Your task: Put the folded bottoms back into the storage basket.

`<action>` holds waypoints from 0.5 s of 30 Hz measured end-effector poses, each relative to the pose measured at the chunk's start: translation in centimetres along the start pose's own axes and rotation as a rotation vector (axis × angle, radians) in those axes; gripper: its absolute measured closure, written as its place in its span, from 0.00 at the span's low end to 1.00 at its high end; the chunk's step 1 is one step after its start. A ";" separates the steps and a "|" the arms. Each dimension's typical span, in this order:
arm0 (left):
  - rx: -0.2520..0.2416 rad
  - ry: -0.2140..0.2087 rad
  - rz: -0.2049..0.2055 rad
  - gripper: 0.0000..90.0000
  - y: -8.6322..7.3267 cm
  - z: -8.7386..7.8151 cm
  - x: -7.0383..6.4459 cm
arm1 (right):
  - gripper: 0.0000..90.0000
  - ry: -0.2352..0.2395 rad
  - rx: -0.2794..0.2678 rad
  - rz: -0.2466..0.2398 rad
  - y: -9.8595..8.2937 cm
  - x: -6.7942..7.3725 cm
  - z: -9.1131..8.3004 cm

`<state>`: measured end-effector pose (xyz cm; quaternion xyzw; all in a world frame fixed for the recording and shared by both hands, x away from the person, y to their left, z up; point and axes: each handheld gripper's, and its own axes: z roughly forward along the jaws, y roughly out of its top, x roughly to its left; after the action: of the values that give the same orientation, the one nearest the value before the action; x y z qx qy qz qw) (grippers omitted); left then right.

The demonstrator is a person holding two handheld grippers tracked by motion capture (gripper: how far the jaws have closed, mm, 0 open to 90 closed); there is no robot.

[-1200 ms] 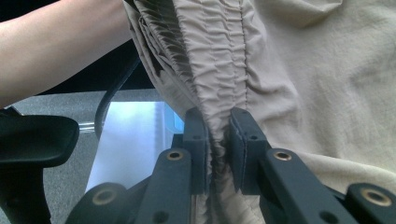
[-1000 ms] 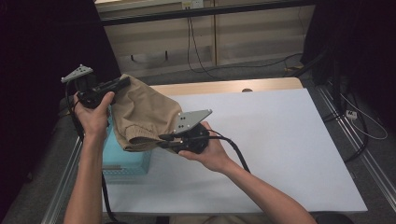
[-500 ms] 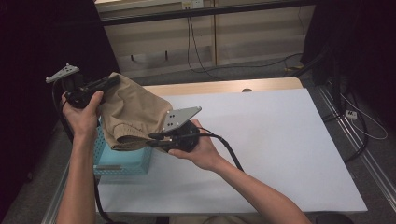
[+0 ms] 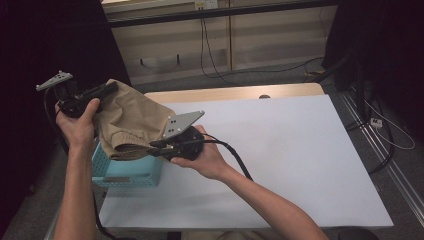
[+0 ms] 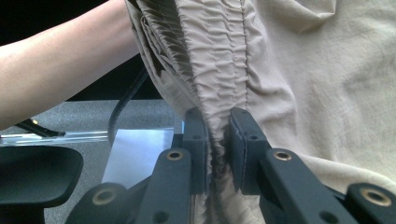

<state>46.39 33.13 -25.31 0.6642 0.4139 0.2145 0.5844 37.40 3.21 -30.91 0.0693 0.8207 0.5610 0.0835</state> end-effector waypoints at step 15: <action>-0.001 0.037 -0.023 0.91 0.0 -1.0 1.9 | 0.87 0.018 0.007 0.002 0.9 -0.3 2.2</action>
<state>46.75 35.24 -25.51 0.6552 0.4322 0.2204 0.5791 38.15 5.51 -30.82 0.0650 0.8233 0.5589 0.0753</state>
